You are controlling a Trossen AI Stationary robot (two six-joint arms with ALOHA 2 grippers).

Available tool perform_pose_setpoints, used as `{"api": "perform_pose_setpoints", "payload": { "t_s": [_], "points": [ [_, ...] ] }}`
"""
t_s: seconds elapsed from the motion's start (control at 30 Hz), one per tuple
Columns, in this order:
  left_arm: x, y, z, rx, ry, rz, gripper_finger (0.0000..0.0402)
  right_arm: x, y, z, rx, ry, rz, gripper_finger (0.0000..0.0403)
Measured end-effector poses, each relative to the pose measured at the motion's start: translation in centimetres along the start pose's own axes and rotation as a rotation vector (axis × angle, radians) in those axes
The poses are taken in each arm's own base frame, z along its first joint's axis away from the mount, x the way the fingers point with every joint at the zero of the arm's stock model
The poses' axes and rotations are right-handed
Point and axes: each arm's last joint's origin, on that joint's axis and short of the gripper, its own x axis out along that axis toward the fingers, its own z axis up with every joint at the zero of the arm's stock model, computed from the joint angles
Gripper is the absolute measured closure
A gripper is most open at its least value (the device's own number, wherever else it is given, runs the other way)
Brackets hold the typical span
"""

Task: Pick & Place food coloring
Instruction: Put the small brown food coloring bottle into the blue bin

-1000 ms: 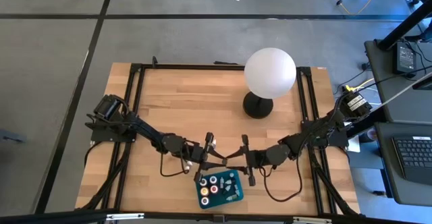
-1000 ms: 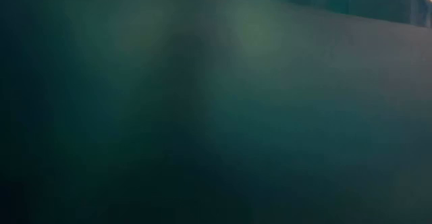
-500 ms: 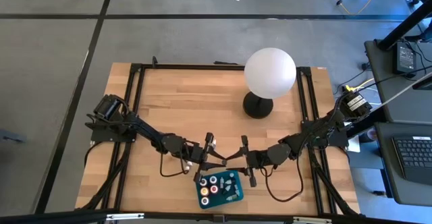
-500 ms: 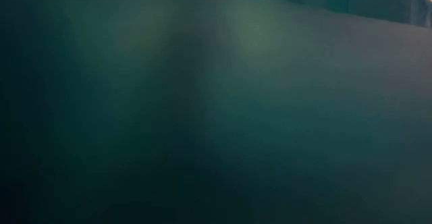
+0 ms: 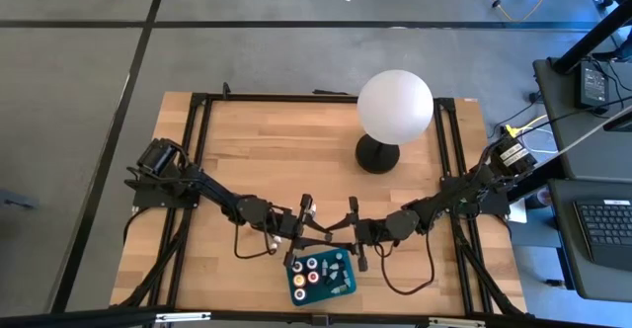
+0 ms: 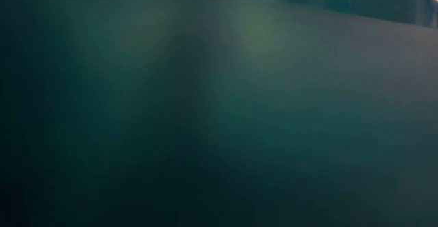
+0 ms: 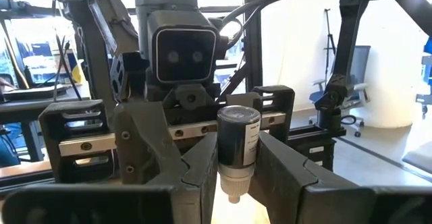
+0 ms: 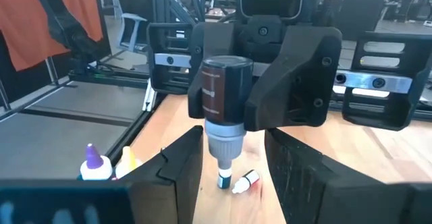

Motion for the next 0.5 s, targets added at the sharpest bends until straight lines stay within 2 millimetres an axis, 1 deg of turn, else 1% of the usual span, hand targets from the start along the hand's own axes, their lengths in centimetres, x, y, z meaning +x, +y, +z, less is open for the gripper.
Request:
{"api": "perform_pose_setpoints", "payload": {
  "t_s": [0.17,0.27,0.37,0.5],
  "points": [
    [0.00,0.00,-0.02,0.000,0.002,-0.001,0.0311,0.00,0.00,0.05,0.027,-0.005,0.000,0.0241],
    [0.00,-0.01,-0.04,0.001,0.005,-0.002,0.0311,0.00,0.00,0.05,0.031,-0.005,0.000,0.0252],
    [0.00,0.00,-0.03,0.001,0.004,-0.001,0.0311,0.00,0.00,0.06,0.031,-0.006,0.001,0.0275],
    [0.00,0.01,0.03,0.000,-0.002,0.003,0.0311,-0.01,0.03,0.09,0.029,-0.009,0.004,0.0316]
  ]
}}
